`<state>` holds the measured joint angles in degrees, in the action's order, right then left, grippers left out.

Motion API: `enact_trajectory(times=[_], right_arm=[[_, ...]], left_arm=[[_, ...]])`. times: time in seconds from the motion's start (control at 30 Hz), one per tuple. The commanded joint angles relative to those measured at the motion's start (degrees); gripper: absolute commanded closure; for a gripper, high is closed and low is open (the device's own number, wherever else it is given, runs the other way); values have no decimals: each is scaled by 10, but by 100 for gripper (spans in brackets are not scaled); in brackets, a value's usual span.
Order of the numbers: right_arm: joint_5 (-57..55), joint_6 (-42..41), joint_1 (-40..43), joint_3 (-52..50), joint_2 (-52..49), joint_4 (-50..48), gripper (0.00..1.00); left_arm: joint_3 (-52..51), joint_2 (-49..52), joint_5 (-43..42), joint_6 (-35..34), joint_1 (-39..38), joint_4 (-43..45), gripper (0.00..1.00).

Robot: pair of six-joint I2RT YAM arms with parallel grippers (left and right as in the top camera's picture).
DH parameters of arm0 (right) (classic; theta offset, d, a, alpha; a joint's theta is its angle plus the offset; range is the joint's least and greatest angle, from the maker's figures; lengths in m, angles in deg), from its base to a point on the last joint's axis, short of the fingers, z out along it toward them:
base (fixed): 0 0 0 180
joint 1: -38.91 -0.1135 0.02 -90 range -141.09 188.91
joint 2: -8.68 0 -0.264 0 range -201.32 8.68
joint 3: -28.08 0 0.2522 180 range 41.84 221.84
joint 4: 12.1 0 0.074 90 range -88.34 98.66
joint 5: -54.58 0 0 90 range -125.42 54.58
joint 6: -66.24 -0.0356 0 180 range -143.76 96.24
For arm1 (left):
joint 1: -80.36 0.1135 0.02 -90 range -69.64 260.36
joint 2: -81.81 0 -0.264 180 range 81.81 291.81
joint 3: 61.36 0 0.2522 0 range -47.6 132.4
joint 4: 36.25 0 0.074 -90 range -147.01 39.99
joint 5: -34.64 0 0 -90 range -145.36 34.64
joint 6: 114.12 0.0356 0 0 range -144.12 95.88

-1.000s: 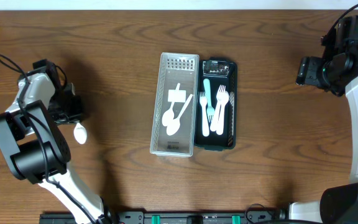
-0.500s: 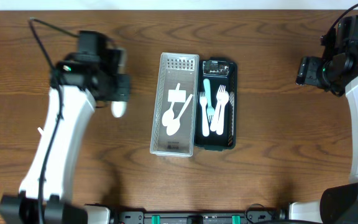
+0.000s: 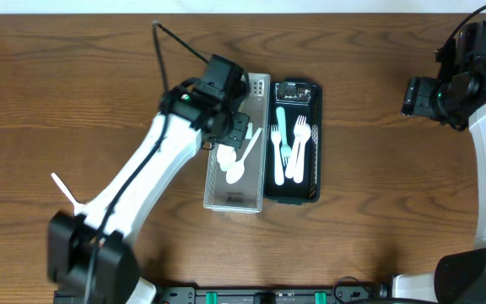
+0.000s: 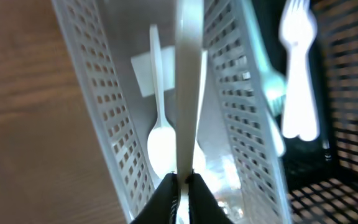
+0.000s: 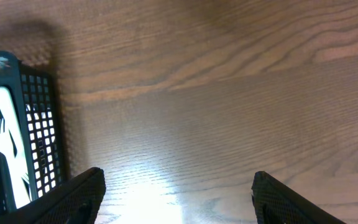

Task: Pack container
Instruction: 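Carry the spoon into the clear basket and release it, then move left gripper to the last white spoon and grasp it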

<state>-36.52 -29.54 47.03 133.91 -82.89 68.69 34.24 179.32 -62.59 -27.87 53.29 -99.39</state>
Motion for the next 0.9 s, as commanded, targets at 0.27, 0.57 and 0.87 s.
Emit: enact_trajectory(times=[0.27,0.57,0.87], right_arm=[[0,7,-2,-4,-3,1,21],[0,8,-2,-4,-3,0,20],[0,8,-2,-4,-3,0,20]], left_arm=[[-3,12,8,-8,1,-6,49],[-1,-140,171,-51,64,-53,36],[-14,-203,164,-150,364,-128,9]])
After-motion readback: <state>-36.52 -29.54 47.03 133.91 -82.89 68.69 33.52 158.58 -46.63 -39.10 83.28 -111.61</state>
